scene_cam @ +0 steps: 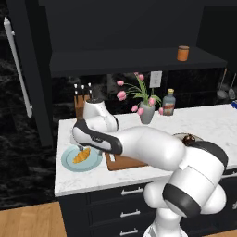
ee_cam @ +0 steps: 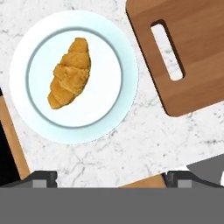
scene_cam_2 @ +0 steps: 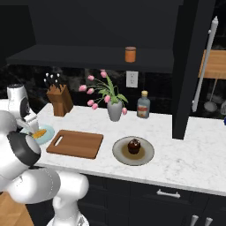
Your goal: From the different types of pastries on the counter, select a croissant and place it on the cutting board. Then retrieve a jar of jam from the cabinet and place it alongside the croissant on the cutting board.
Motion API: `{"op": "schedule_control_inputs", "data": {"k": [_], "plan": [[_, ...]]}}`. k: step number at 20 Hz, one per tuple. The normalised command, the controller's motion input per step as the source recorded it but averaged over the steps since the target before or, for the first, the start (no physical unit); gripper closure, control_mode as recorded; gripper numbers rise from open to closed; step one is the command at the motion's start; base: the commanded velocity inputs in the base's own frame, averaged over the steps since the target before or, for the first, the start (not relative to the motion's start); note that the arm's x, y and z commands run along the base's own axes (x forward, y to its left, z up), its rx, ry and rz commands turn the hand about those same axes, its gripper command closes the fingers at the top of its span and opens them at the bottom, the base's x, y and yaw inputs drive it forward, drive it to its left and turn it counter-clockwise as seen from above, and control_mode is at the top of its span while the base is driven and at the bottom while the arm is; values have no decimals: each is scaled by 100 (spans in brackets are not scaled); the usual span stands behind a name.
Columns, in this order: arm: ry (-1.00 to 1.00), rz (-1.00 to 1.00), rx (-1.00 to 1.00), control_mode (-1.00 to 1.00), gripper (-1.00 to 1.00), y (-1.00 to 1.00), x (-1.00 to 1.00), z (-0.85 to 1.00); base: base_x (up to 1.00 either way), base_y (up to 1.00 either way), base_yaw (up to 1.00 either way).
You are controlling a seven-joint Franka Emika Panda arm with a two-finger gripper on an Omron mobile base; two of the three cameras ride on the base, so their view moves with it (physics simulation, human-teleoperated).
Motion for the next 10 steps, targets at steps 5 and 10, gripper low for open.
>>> {"op": "schedule_control_inputs", "data": {"k": [5,10], "plan": [[0,0,0,-100,-100,-2,39,-23,0,0,0],[0,0,0,-100,-100,0,31,-12,0,0,0]]}}
